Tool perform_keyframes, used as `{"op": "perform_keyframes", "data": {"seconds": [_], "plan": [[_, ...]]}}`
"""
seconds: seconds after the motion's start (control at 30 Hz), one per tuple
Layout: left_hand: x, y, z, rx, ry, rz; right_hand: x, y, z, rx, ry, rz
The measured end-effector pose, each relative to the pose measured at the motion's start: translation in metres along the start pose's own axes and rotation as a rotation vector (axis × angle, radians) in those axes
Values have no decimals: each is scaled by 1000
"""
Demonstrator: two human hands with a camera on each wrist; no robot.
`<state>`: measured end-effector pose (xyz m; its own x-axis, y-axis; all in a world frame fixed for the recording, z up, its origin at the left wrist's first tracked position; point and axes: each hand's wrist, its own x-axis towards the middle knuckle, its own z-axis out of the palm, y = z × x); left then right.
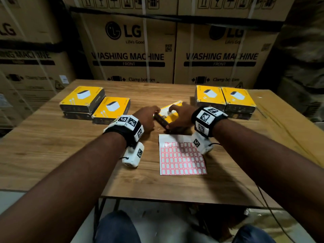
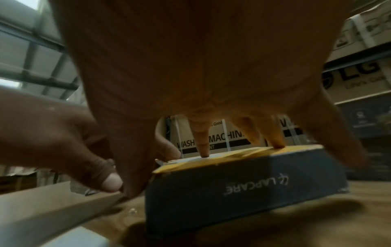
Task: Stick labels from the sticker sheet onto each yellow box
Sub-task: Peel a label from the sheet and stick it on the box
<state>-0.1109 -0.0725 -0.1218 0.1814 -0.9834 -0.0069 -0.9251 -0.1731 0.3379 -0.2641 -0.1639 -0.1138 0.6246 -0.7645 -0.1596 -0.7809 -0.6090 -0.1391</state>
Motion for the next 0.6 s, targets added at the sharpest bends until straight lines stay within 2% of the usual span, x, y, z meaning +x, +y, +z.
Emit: {"op": "perform_keyframes", "data": {"seconds": [0.07, 0.27, 0.43, 0.6], "plan": [[1, 1, 3, -19, 3, 15, -2, 2, -2, 28, -24, -4], [0, 0, -3, -60, 45, -21, -11, 2, -13, 29, -28, -151], [-6, 2, -14, 40, -14, -42, -19, -2, -17, 31, -62, -264], [-11, 10, -14, 129, -18, -46, -25, 0, -17, 19, -8, -315]]}}
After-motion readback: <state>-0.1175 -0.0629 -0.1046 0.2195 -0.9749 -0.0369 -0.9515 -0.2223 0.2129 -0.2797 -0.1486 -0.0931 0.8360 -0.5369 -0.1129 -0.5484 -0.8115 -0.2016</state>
